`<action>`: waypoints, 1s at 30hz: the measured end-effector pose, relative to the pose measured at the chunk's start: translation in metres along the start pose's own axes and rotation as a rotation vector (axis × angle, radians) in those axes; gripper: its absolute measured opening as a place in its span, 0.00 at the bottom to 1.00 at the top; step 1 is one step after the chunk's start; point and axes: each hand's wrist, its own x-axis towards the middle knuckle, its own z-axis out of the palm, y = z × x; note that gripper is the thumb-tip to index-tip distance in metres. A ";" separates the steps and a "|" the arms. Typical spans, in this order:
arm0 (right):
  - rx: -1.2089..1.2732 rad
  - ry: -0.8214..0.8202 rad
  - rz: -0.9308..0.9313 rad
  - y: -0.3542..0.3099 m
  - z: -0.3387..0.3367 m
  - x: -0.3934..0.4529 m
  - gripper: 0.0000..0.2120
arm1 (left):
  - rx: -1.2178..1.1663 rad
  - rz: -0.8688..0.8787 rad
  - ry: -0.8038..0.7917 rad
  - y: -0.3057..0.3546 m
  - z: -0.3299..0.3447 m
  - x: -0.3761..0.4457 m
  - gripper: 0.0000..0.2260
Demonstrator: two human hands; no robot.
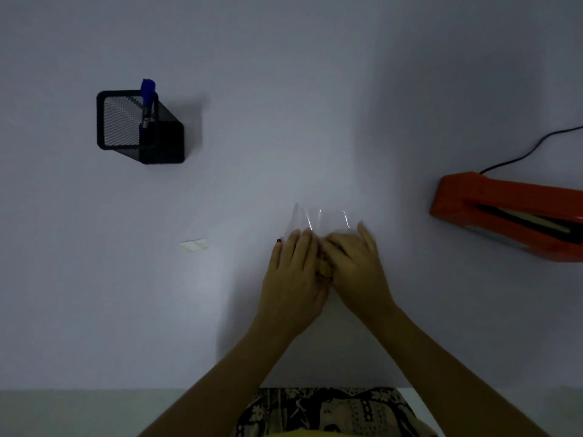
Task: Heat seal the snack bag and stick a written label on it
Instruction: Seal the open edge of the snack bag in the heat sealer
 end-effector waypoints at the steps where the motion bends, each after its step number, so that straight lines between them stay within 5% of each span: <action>1: -0.002 -0.005 0.016 0.004 -0.001 -0.001 0.17 | -0.005 0.000 -0.005 0.000 0.000 0.000 0.27; 9: -0.043 0.054 0.161 0.018 -0.006 0.010 0.15 | -0.133 -0.039 0.070 -0.016 -0.002 0.005 0.19; 15: 0.119 0.032 0.025 0.001 -0.001 -0.005 0.14 | -0.097 -0.008 0.080 -0.019 -0.002 0.012 0.17; 27: 0.090 0.071 0.053 0.004 -0.007 -0.004 0.11 | -0.094 -0.039 0.027 -0.037 -0.002 -0.003 0.22; 30: 0.149 -0.042 -0.061 0.001 -0.004 0.001 0.15 | -0.121 -0.045 0.012 -0.034 -0.003 -0.002 0.22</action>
